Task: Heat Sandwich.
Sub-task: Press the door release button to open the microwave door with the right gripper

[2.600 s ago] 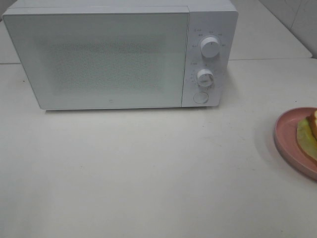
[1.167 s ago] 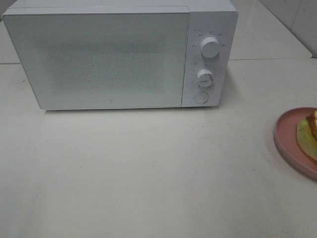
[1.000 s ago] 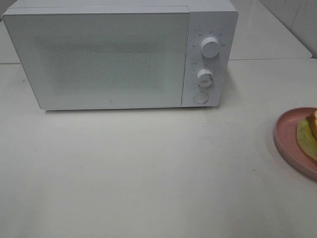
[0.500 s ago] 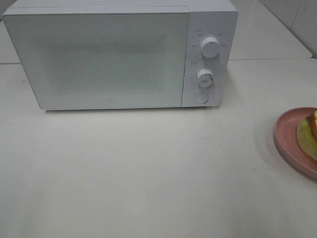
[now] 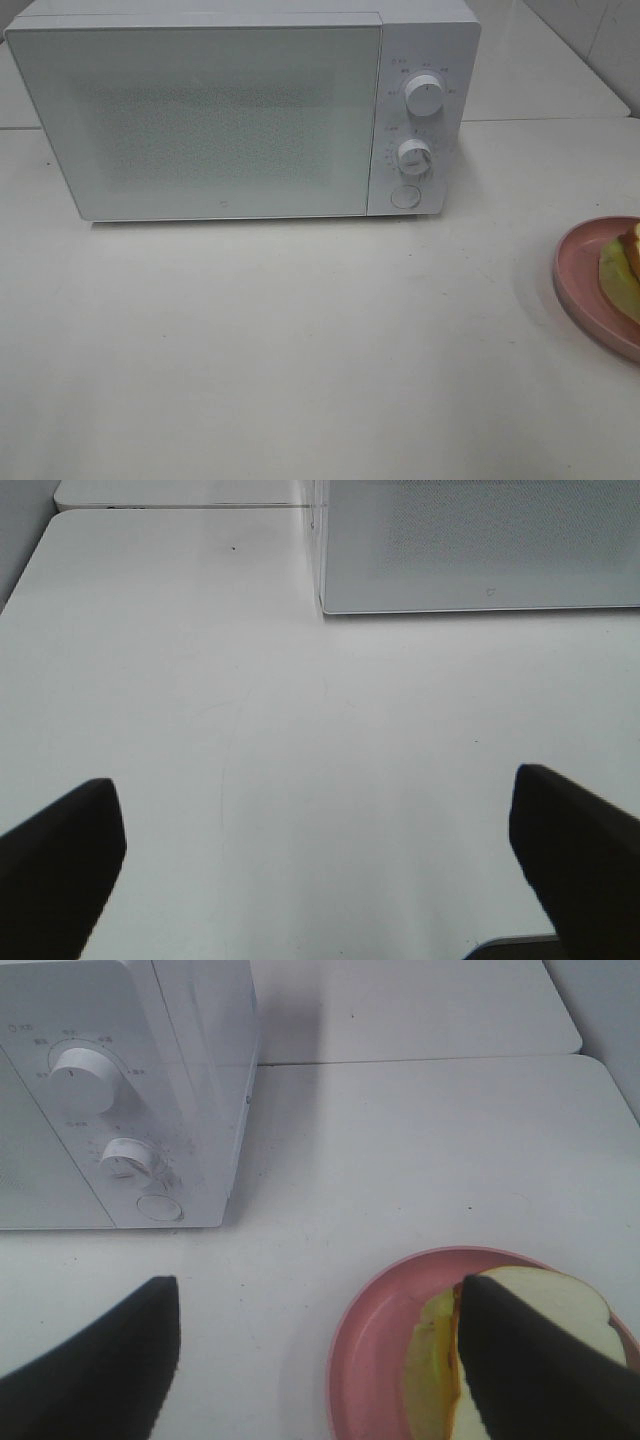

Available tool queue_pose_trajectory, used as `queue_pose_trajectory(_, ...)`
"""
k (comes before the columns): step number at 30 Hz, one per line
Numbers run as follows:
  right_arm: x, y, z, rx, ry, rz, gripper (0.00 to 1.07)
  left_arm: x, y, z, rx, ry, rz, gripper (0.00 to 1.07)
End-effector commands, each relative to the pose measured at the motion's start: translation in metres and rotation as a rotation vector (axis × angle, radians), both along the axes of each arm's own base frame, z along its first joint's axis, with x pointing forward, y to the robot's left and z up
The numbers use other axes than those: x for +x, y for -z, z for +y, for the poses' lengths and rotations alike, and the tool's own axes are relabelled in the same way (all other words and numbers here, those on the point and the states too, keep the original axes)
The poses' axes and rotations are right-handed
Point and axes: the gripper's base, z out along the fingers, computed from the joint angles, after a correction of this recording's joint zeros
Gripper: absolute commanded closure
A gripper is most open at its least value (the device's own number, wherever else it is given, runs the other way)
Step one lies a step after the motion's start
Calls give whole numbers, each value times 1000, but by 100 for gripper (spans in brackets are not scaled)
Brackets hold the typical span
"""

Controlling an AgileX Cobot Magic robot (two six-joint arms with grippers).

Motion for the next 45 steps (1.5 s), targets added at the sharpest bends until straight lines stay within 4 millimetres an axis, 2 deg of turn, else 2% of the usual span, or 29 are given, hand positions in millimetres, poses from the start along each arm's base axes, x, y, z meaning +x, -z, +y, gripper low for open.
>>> queue_pose_trajectory(1, 9, -1, 1, 17, 5, -26, 32, -4, 1, 0, -11, -4, -31, 1)
queue_pose_trajectory(7, 28, 9, 1, 15, 9, -27, 32, -4, 1, 0, -11, -4, -31, 1)
queue_pose_trajectory(10, 37, 21, 1, 16, 14, -87, 32, -4, 1, 0, -11, -4, -31, 1)
queue_pose_trajectory(17, 42, 48, 0, 17, 25, -199, 32, -4, 1, 0, -11, -4, -31, 1)
queue_pose_trajectory(26, 50, 66, 1, 18, 33, -275, 32, -4, 1, 0, -11, -4, -31, 1)
queue_pose_trajectory(30, 57, 76, 14, 12, -7, -290, 32, -4, 1, 0, -11, -4, -31, 1)
queue_pose_trajectory(34, 64, 94, 42, -35, -89, -278, 32, -4, 1, 0, -11, -4, -31, 1)
queue_pose_trajectory(39, 66, 101, 52, -30, -83, -278, 32, -4, 1, 0, -11, -4, -31, 1)
queue_pose_trajectory(45, 63, 114, 74, -33, -82, -287, 32, -4, 1, 0, -11, -4, -31, 1)
